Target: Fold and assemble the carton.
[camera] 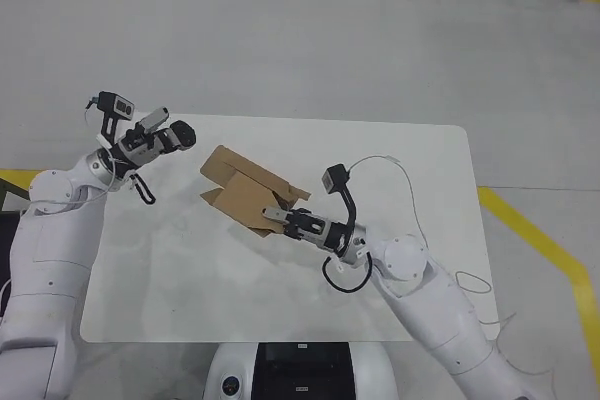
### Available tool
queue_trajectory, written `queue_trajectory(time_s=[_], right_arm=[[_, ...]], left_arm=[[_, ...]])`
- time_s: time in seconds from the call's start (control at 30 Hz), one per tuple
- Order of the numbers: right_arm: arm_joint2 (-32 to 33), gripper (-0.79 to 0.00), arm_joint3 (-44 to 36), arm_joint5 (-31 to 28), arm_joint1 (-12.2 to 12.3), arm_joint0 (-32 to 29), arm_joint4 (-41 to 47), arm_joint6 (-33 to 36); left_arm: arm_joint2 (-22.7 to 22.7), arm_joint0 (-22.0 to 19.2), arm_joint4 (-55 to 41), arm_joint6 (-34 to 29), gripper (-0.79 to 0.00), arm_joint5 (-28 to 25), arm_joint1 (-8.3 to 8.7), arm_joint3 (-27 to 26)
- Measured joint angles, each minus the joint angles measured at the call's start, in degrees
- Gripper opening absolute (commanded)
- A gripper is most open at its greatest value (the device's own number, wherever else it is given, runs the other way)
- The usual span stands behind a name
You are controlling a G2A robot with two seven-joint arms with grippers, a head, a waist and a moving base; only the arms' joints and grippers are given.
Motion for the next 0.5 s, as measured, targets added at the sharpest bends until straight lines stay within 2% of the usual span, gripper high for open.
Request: queue_trajectory(time_s=[0.2, 0.5], right_arm=[[0.12, -0.785, 0.92, 1.55, -0.16, 0.95, 3.86, 2.68], [1.41, -0.785, 2.89, 3.05, -0.01, 2.55, 8.45, 8.41]], left_arm=[[-0.43, 1.29, 1.59, -8.96, 0.000, 3.61, 0.76, -4.57], [0.32, -0.04, -1.39, -18.89, 0.000, 11.01, 1.20, -4.32]])
